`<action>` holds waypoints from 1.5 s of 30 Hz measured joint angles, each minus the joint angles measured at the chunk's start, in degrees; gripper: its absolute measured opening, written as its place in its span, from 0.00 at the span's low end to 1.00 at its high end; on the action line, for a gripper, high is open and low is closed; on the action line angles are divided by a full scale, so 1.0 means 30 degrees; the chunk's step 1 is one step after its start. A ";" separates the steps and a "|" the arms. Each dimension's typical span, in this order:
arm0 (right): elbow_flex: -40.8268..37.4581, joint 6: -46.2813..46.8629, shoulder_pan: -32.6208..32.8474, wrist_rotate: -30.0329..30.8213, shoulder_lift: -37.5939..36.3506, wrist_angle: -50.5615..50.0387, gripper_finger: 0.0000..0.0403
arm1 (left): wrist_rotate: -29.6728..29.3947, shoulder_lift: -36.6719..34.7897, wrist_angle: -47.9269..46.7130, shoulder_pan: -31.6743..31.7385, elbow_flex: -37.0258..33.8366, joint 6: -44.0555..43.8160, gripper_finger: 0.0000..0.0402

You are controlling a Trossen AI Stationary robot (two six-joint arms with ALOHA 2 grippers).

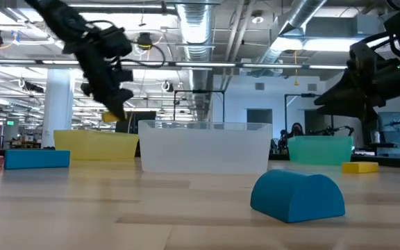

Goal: Sort & place blocks by color
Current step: Put the top yellow block into the yellow bin

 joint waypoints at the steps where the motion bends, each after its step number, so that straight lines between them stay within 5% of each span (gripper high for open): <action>1: 0.0000 0.0024 0.0000 0.0015 0.0011 0.0017 0.34 | 0.0551 -0.0125 0.0573 0.0288 -0.0612 -0.0051 0.34; 14: 0.0036 -0.5270 0.0000 -0.1837 -0.0038 0.4054 0.35 | 0.1355 0.0311 0.0871 0.2132 -0.2253 -0.1167 0.39; 20: 0.0261 -0.5578 0.0041 -0.5771 0.0181 0.3606 0.39 | 0.1261 0.0303 0.1086 0.1991 -0.2251 -0.0066 0.49; 25: 0.1798 -0.5956 0.0567 -0.6223 0.1278 0.0603 0.44 | 0.0891 -0.0009 0.1079 0.1517 -0.1983 0.0421 0.55; 30: 0.4526 -0.6053 0.0976 -0.5845 0.2980 -0.5209 0.49 | 0.1407 -0.1280 0.1590 0.0100 -0.1517 0.0509 0.58; 35: 0.7177 -0.6190 0.0860 -0.6059 0.5011 -1.0350 0.53 | 0.4552 -0.2555 0.5182 -0.2171 -0.1830 0.0192 0.58; 40: 0.7854 -0.8122 0.0868 -0.6603 0.7045 -1.1078 0.54 | 0.6982 -0.2684 0.8441 -0.5152 -0.2231 0.0320 0.58; 45: 0.7861 -0.9618 0.0485 -0.6453 0.9109 -1.1043 0.54 | 0.6245 -0.2470 0.9234 -0.7868 -0.2260 0.1282 0.58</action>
